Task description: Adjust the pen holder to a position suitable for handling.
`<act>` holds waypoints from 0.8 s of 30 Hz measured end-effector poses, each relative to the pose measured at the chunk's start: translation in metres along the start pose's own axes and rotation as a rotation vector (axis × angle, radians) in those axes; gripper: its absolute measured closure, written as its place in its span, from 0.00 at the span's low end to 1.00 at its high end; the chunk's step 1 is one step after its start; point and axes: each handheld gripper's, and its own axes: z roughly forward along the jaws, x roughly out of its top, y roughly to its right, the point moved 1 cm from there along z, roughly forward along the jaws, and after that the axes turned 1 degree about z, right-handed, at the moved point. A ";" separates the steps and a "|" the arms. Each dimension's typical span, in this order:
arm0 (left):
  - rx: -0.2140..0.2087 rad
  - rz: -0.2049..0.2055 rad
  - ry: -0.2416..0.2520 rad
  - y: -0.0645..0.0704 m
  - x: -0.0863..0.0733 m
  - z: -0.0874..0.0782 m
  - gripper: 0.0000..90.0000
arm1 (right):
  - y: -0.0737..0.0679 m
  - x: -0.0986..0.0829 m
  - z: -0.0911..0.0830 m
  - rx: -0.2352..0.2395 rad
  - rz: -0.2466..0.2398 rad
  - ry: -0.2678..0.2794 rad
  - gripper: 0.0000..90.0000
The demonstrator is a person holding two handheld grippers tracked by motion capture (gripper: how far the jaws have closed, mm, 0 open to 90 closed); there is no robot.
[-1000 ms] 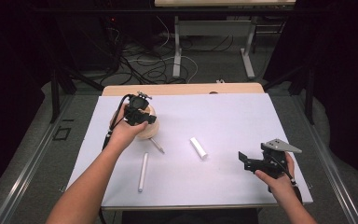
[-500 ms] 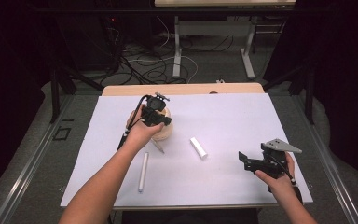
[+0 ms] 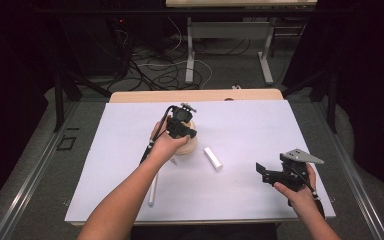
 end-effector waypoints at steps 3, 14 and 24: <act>0.004 0.011 -0.014 0.003 0.000 0.003 0.83 | 0.000 0.000 0.000 0.003 0.002 -0.002 0.03; -0.008 0.020 -0.045 0.012 0.000 0.016 0.82 | 0.000 0.000 0.000 0.002 -0.001 -0.001 0.03; -0.017 0.024 -0.047 0.017 -0.001 0.022 0.83 | 0.000 0.000 0.000 0.005 0.002 -0.001 0.03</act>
